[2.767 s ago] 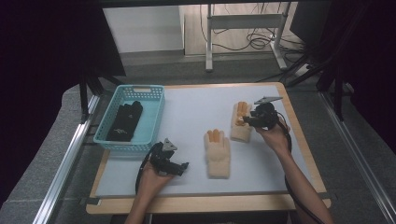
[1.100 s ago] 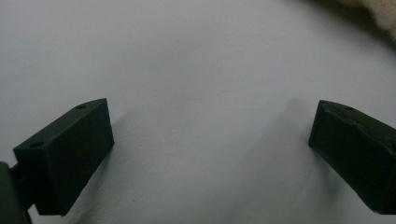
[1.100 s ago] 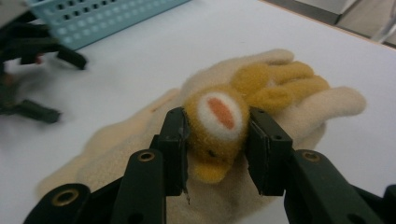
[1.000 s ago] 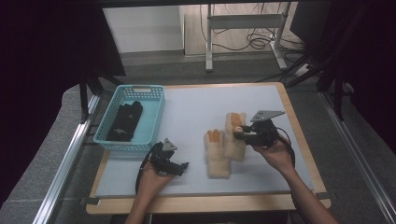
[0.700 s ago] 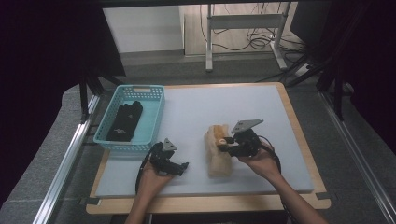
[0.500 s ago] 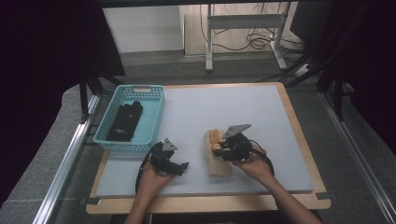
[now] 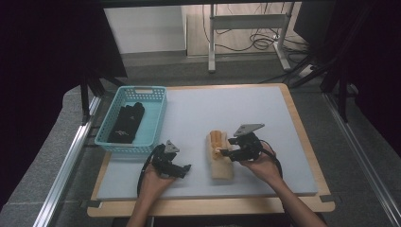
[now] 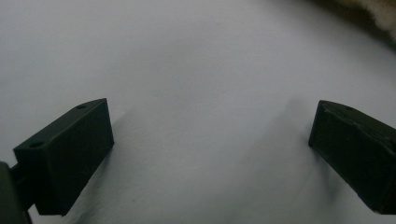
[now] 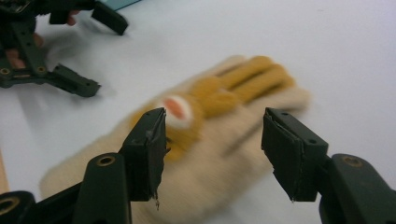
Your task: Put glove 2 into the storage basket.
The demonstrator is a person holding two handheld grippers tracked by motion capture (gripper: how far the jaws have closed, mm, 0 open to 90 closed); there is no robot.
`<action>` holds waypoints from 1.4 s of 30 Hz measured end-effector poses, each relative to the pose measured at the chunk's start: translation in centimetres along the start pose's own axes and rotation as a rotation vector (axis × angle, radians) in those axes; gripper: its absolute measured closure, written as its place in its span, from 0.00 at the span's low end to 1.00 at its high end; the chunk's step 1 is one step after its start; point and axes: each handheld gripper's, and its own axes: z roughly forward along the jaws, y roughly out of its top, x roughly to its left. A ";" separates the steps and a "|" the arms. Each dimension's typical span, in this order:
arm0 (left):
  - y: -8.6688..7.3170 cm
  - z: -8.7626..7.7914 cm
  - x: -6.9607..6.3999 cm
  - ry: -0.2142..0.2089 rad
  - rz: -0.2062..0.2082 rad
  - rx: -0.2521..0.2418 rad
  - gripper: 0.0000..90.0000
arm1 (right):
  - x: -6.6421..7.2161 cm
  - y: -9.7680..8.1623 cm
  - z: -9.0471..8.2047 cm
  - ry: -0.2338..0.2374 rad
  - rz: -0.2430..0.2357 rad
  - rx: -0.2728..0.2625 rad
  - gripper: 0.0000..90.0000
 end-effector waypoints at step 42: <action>-2.8 -2.5 1.8 0.069 -0.069 -0.005 0.00 | 4.5 -2.9 4.7 0.083 -0.096 0.059 0.87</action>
